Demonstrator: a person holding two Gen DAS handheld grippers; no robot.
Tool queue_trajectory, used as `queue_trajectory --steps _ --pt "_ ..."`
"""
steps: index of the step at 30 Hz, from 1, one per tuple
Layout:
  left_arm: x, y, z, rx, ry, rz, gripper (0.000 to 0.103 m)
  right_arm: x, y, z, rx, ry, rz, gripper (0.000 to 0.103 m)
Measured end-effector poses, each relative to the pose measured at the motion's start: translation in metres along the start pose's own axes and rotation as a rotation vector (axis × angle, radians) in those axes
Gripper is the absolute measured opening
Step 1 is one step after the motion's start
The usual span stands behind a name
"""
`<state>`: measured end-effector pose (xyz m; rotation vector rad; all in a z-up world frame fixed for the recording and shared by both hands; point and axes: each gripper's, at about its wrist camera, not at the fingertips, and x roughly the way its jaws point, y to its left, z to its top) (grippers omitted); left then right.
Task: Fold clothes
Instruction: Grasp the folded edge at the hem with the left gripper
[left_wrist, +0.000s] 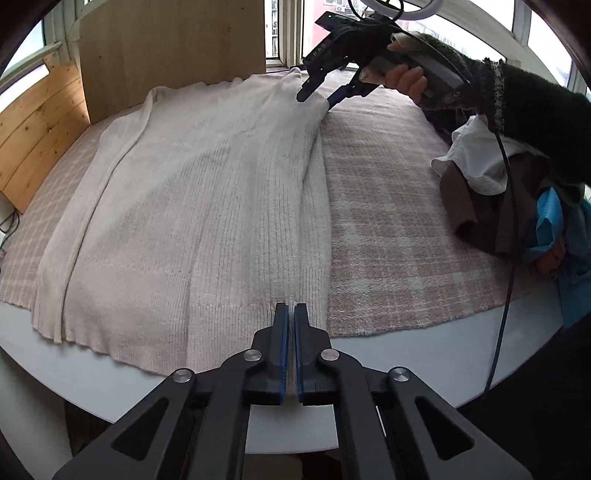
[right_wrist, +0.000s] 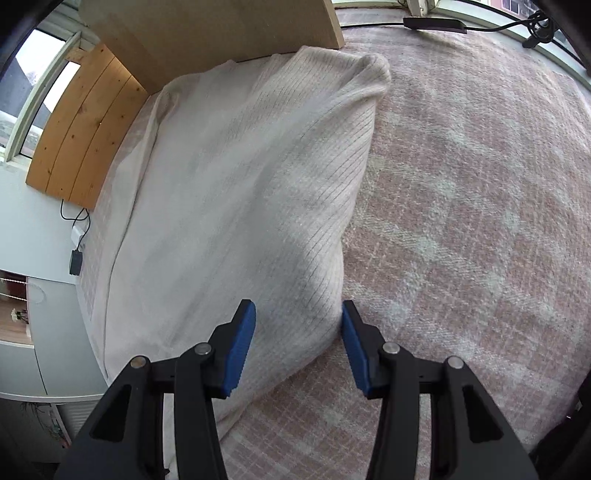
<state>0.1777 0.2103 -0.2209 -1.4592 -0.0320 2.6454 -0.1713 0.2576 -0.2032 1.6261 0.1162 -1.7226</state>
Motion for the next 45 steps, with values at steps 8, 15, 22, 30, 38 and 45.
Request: queue_trajectory --steps 8,15,22,30,38,45 --pt "-0.022 -0.008 0.007 0.074 -0.026 -0.008 0.02 -0.014 0.015 0.006 -0.033 -0.003 -0.005 0.019" --pt "0.012 -0.026 -0.001 0.204 0.028 0.077 0.005 0.003 -0.001 0.01 0.013 0.008 -0.014 0.028" --pt "-0.017 0.037 0.013 -0.085 -0.019 -0.03 0.008 0.002 0.01 0.019 0.001 -0.006 -0.004 0.022" --pt "-0.023 0.001 0.004 0.059 -0.023 -0.014 0.025 0.011 0.014 0.025 -0.012 0.013 -0.026 0.023" --pt "0.012 -0.02 -0.007 0.184 0.051 0.108 0.027 0.018 0.004 0.029 0.037 0.001 0.02 0.029" --pt "-0.006 0.015 0.007 -0.023 0.006 -0.045 0.01 0.021 0.015 0.028 0.085 -0.03 0.086 0.015"
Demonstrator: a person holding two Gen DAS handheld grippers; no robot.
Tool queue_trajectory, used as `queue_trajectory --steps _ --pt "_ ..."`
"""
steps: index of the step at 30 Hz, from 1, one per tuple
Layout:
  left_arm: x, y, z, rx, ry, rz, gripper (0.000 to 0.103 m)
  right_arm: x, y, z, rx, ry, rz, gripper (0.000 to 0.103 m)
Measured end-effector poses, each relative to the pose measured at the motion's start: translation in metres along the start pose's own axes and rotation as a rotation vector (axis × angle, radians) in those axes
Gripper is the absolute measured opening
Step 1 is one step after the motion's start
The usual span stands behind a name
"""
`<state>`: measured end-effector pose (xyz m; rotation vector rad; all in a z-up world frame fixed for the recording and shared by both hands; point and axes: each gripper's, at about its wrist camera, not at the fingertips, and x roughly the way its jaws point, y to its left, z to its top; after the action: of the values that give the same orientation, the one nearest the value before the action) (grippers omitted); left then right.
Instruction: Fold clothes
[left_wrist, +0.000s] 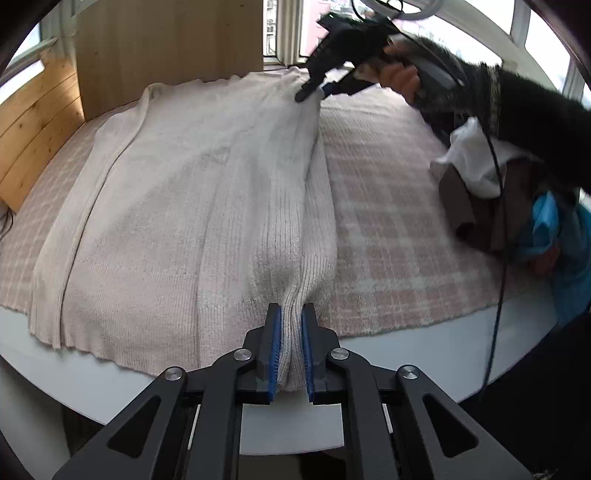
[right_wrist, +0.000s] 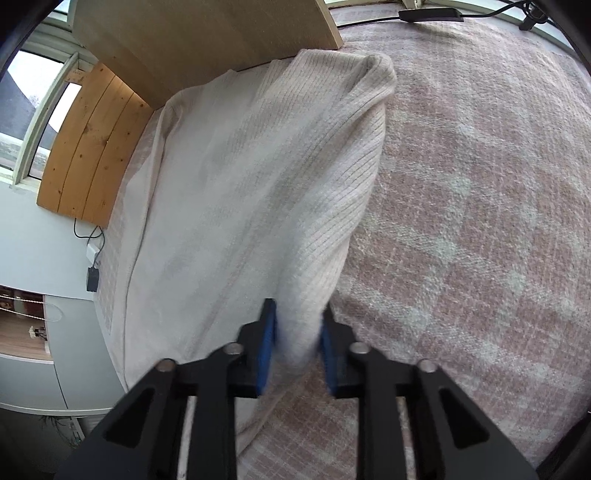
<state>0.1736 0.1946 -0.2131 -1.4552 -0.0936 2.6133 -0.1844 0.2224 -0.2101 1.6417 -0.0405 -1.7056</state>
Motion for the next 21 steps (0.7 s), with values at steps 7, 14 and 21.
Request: queue_trajectory --steps 7,14,21 --pt "-0.036 0.057 0.007 -0.253 -0.091 -0.135 0.009 -0.012 0.081 0.019 -0.091 -0.063 -0.038 0.014" --pt "-0.02 0.115 -0.002 -0.355 -0.082 -0.193 0.009 0.019 0.106 0.037 -0.184 -0.012 -0.203 0.014" --pt "0.013 0.132 -0.009 -0.319 0.026 -0.243 0.01 0.098 0.132 0.051 -0.247 0.104 -0.304 0.022"
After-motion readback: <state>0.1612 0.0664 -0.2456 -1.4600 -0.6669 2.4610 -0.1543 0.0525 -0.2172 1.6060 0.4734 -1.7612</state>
